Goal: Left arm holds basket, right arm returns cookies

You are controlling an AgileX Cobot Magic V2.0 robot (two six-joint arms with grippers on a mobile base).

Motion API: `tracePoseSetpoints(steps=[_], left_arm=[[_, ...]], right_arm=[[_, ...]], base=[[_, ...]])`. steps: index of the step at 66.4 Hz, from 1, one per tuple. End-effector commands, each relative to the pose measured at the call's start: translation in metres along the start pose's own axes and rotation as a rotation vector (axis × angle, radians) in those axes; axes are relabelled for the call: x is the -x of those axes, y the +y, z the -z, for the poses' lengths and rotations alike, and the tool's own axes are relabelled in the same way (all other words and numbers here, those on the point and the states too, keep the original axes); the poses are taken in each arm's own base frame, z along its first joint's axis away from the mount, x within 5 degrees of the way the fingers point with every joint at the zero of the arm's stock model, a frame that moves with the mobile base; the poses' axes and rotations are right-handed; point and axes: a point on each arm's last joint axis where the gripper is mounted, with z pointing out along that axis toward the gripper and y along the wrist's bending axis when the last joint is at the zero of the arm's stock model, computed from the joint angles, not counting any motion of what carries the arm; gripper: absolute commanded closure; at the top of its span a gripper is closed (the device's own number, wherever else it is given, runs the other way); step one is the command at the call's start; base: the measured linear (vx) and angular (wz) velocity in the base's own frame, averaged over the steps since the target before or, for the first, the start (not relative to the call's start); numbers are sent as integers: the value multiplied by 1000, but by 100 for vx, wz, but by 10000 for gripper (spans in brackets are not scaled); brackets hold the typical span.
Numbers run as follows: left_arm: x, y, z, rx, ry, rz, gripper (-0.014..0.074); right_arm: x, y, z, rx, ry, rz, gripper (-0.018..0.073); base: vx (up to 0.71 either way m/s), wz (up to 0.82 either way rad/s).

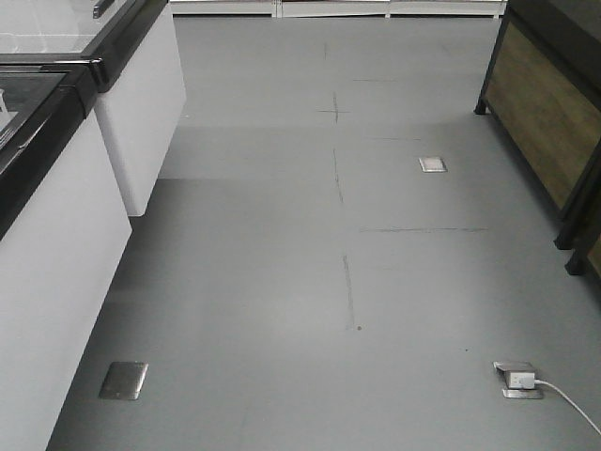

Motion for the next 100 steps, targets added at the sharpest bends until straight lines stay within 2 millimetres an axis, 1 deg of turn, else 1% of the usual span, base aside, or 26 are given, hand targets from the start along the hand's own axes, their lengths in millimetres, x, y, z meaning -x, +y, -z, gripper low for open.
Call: tracePoseSetpoints(steps=[1,6,10,17,23,35,44,47,54,61,69,77,83,90,92,98,100], left_arm=[[24,-2,-13,-6,7,17,604],[26,-2,-23,-2,78,17,604],[24,-2,-33,1,124,17,604],[20,-2,-42,3,171,17,604],[18,-2,-46,5,194,17,604],[17,-2,-46,5,196,19,602],[19,-2,-47,4,178,16,581],[19,-2,-47,3,173,15,563],[20,-2,-46,2,166,9,489],[20,-2,-46,2,164,9,373],[21,-2,-46,2,161,9,203],[21,-2,-47,2,153,16,88],[21,-2,-46,5,161,48,54],[19,-3,-46,10,201,206,54],[19,-3,-46,16,237,244,56],[29,-5,-51,39,358,303,65],[38,-5,-54,45,388,301,66]], right_arm=[[6,0,1,-1,-78,15,563],[6,0,1,-1,-78,15,563],[6,0,1,-1,-78,15,563],[6,0,1,-1,-78,15,563],[6,0,1,-1,-78,15,563],[6,0,1,-1,-78,15,563],[6,0,1,-1,-78,15,563],[6,0,1,-1,-78,15,563],[6,0,1,-1,-78,15,563],[6,0,1,-1,-78,15,563],[6,0,1,-1,-78,15,563],[6,0,1,-1,-78,15,563],[6,0,1,-1,-78,15,563],[6,0,1,-1,-78,15,563],[6,0,1,-1,-78,15,563],[6,0,1,-1,-78,15,563],[6,0,1,-1,-78,15,563]], base=[[0,0],[0,0],[0,0],[0,0],[0,0],[0,0],[0,0],[0,0],[0,0],[0,0],[0,0],[0,0],[0,0],[0,0],[0,0],[0,0],[0,0]])
